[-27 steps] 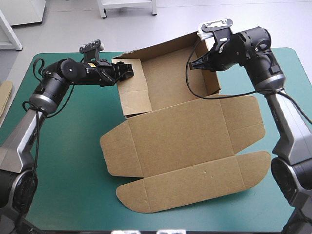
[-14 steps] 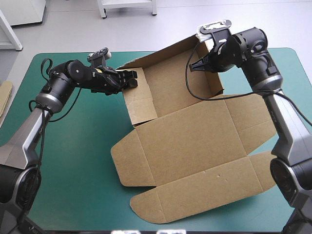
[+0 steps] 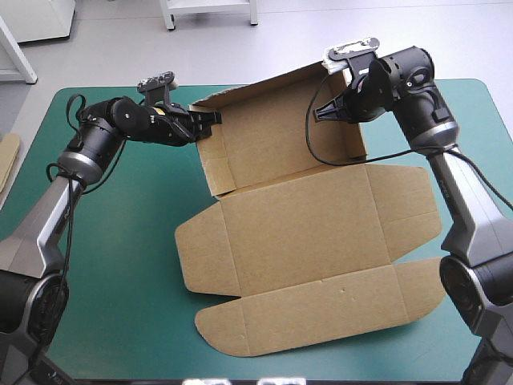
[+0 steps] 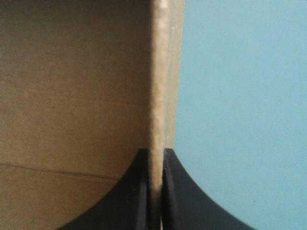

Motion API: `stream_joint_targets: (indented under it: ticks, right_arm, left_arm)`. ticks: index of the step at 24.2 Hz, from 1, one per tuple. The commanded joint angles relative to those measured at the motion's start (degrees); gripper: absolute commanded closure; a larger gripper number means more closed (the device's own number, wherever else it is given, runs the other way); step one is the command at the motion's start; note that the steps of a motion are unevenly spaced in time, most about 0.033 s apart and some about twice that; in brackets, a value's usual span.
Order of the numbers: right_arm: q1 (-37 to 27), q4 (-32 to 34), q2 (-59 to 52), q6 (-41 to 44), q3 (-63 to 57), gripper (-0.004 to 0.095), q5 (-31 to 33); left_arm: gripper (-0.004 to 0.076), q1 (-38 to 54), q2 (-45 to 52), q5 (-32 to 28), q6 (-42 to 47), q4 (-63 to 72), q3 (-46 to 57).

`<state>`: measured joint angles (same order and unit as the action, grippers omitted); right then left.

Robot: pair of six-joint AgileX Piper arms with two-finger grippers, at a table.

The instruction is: Fold the box

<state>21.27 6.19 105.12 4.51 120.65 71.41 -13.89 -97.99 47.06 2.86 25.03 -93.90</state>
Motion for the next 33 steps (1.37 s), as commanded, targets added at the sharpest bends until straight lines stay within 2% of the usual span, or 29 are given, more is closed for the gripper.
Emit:
stream_joint_targets:
  ticks: [1,4,7,10,11,12,14,20,33]
  right_arm:
    - [0.8,-2.0,-1.0,0.5,1.5,0.0919,0.0]
    - [1.9,-2.0,-0.1,0.9,1.5,0.0919,0.0]
    - [3.5,-2.0,0.8,1.5,1.5,0.0919,0.0]
    - [4.7,-2.2,1.1,3.1,0.1,0.0918,0.0]
    - [4.7,-2.7,1.1,3.7,-0.1,0.0918,0.0]
    - [4.7,-4.9,1.1,4.0,-0.3,0.0917,0.0]
    - [4.7,-7.1,1.3,4.4,-1.1,0.0915,0.0]
    - [5.0,-8.0,1.8,5.0,-8.4,0.0906,0.0]
    - [5.0,-9.6,5.8,5.1,-9.8,0.0907,0.0]
  left_arm:
    - [0.0732,-0.7,2.6,-2.0,2.0,1.5,-5.4]
    - [0.0732,-0.5,1.0,0.4,2.8,-2.0,-8.9]
    - [0.0732,-0.5,-2.1,5.3,3.3,-4.8,-13.2]
    - [0.0732,-0.5,-6.9,14.7,3.3,-7.1,-19.1]
    - [0.0732,-0.5,-7.4,16.1,3.3,-7.6,-20.0]
    - [0.0732,-0.5,-8.4,18.5,3.3,-8.5,-21.5]
    - [0.0732,-0.8,-9.0,20.7,2.5,-8.2,-23.2]
    - [0.0732,-1.7,-11.4,26.5,1.4,-10.6,-24.8]
    - [0.0732,-1.7,-16.9,27.0,0.5,-10.1,-24.7]
